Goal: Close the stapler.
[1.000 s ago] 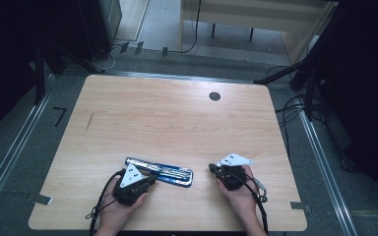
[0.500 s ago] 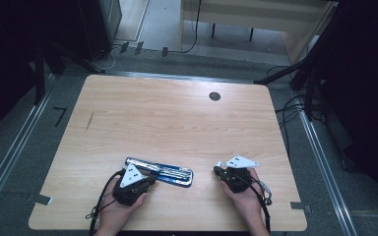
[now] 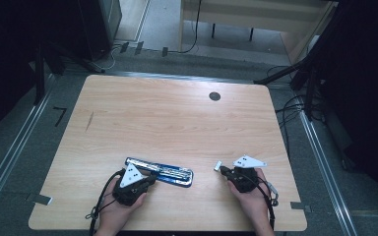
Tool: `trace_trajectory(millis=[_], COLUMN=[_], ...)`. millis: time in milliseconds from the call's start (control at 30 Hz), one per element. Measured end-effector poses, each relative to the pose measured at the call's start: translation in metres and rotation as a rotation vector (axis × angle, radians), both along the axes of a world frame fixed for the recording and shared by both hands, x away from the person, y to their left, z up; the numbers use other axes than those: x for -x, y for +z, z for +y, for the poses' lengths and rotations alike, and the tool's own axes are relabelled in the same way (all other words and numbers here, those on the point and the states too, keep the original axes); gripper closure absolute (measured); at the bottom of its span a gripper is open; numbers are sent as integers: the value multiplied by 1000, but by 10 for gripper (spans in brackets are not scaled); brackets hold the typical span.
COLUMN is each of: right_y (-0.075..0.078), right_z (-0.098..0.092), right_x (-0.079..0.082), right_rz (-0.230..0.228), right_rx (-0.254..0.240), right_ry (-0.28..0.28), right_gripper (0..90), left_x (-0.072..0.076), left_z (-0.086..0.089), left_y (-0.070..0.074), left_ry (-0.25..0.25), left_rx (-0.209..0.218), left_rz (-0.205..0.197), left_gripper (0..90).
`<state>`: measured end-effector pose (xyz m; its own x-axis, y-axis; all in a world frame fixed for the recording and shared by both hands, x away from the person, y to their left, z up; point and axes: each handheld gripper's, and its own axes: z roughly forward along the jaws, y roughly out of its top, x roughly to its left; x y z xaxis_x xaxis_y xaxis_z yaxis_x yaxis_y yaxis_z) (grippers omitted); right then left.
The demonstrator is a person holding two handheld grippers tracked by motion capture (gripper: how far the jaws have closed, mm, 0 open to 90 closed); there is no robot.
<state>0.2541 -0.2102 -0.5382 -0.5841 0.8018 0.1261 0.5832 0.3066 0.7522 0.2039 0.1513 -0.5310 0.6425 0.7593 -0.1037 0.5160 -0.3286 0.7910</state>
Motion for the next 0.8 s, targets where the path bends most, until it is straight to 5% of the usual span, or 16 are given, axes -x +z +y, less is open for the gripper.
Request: trace_trajectory(millis=[400,567,800], right_y=[-3,2,-1], right_z=[8,13,35], right_x=[0,-1,-12], right_rz=[-1,-22,-41], right_rx=[12,-33,6], right_ry=[31,26,50], right_gripper=[900,900,900], left_x=[0,0,0], left_z=[0,-1,-1], left_y=[0,0,0], left_ry=[-1,0,2], left_rx=[-1,-3,-5], left_rz=[0,1,-1], left_gripper=[900,900,900])
